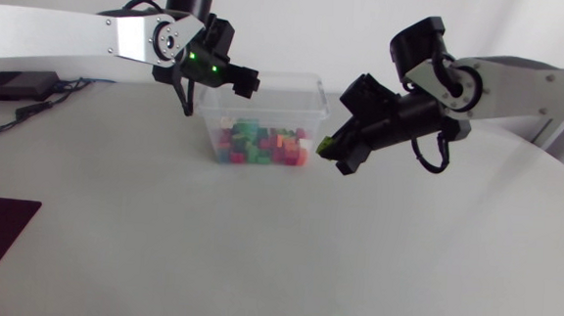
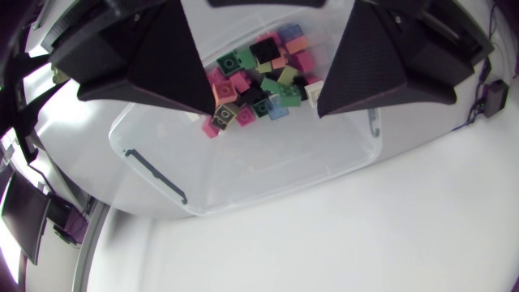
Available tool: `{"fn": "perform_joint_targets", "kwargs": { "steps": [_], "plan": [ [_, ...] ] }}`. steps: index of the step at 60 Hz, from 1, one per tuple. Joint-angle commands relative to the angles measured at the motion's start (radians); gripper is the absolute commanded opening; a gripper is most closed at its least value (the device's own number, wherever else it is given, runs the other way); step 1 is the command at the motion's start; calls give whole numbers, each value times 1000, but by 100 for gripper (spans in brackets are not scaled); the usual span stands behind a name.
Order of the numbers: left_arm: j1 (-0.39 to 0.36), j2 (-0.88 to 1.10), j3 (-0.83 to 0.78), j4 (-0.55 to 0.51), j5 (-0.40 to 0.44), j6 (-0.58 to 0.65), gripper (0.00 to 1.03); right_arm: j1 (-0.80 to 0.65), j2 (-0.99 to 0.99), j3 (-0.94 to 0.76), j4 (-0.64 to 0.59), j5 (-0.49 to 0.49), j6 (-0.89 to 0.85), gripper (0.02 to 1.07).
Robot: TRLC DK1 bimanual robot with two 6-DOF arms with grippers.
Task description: Place the duplo bricks in the container
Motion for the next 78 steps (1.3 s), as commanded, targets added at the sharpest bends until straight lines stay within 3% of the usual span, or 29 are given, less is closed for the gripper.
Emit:
{"fn": "perform_joint_targets", "kwargs": {
  "steps": [1, 23, 44, 66, 69, 72, 73, 76, 78],
  "plan": [
    [19, -23, -30, 8, 4, -16, 99, 14, -18, 65, -20, -7, 41, 12],
    [93, -368, -384, 102, 34, 18, 99, 60, 98, 331, -10, -1, 171, 12],
    [140, -637, -576, 107, 61, 50, 99, 84, 319, 553, 60, 11, 259, 12],
    [208, -793, -729, 171, 61, 76, 99, 115, 515, 707, 113, 71, 291, 14],
    [209, -830, -766, 188, 61, 77, 99, 115, 540, 722, 127, 83, 291, 22],
    [209, -860, -792, 202, 61, 79, 99, 113, 560, 737, 135, 91, 291, 37],
    [211, -888, -817, 217, 61, 83, 99, 113, 569, 745, 138, 99, 291, 50],
    [212, -939, -858, 237, 61, 85, 99, 113, 581, 757, 141, 120, 292, 76],
    [214, -963, -875, 243, 61, 87, 99, 113, 586, 760, 148, 134, 294, 88]
  ]
}}
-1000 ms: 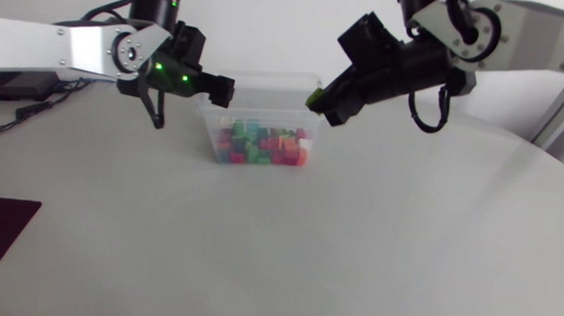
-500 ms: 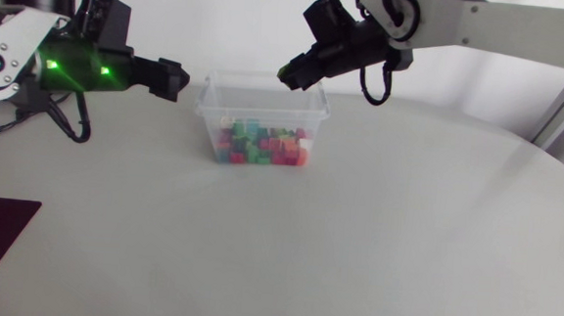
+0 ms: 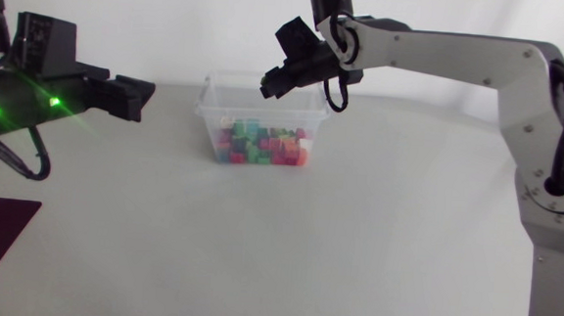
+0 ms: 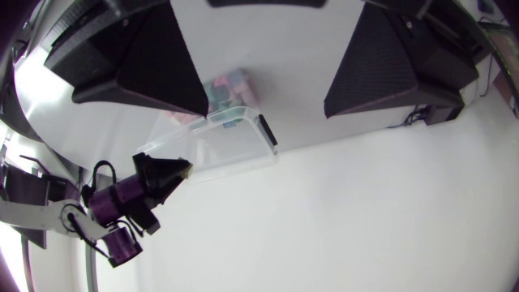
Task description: Place the duplo bricks in the container
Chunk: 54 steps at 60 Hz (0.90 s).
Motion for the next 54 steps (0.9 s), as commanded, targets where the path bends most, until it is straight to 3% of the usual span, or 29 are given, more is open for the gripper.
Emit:
{"fn": "perform_joint_targets", "kwargs": {
  "steps": [1, 3, 17, 39, 54],
  "plan": [
    [15, -97, -78, 30, 7, 19, 99, 1, 33, 32, 33, 33, 25, 96],
    [17, -122, -95, 30, 6, 20, 99, 1, 30, 31, 41, 39, 26, 103],
    [57, -251, -194, 44, 4, 40, 99, 3, -70, -92, 145, 155, 26, 103],
    [89, -406, -297, 49, 4, 57, 99, -18, -426, -468, 389, 353, 46, 103],
    [100, -499, -346, 32, 6, 78, 99, -66, -638, -704, 458, 415, 49, 103]
  ]
}}
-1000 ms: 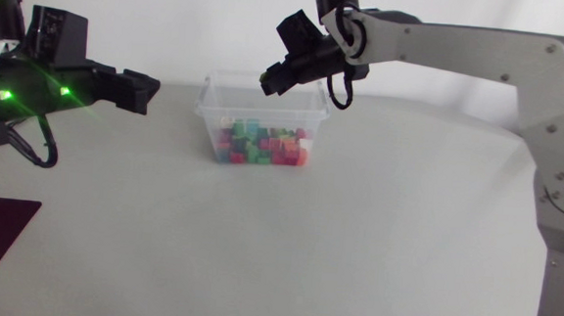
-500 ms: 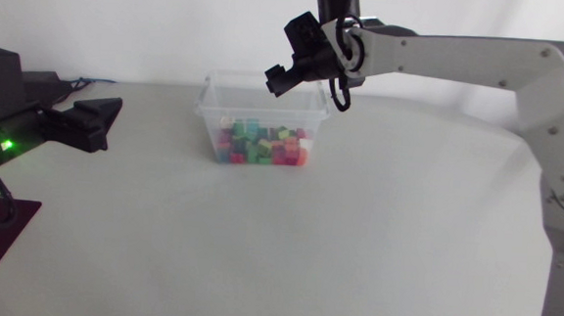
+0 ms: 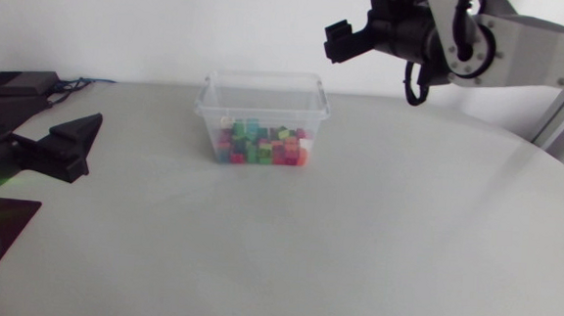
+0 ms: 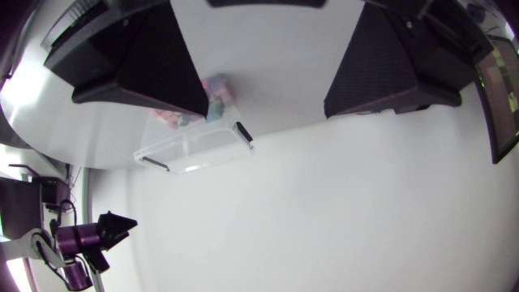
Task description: Place the duplo bricks in the container
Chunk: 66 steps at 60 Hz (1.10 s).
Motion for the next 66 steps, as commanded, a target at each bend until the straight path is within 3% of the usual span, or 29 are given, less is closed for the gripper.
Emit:
{"fn": "perform_joint_targets", "kwargs": {
  "steps": [1, 20, 35, 66],
  "plan": [
    [10, -41, -31, -1, 6, 26, 99, -20, -81, -109, 25, 16, 17, 103],
    [31, -121, -86, -1, 12, 57, 99, -109, -409, -402, 54, 17, -21, 103],
    [33, -179, -133, 3, 15, 57, 99, -132, -635, -609, 61, 80, -61, 103],
    [86, -284, -190, -5, 18, 65, 99, -178, -972, -789, -64, 93, -64, 103]
  ]
}}
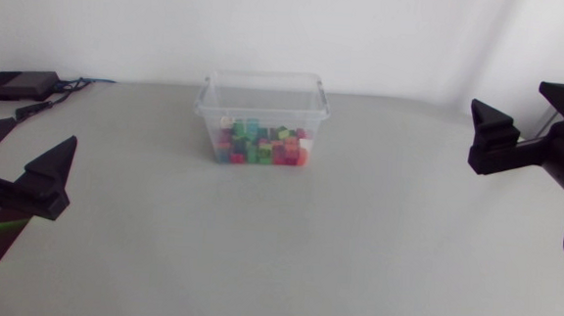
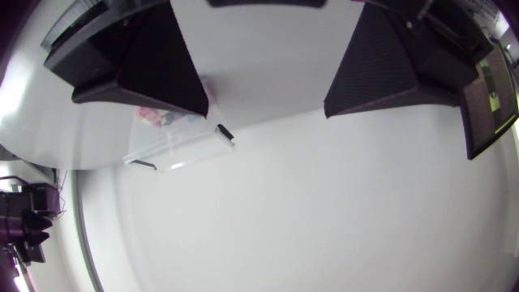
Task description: Place the duplo bricks in the container
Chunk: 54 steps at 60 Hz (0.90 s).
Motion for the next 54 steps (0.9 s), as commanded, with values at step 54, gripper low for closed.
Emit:
{"fn": "perform_joint_targets", "kwargs": {
  "steps": [54],
  "plan": [
    [-23, -259, -278, 14, -60, -198, 99, -187, -534, -484, -59, -162, 263, 103]
  ]
}}
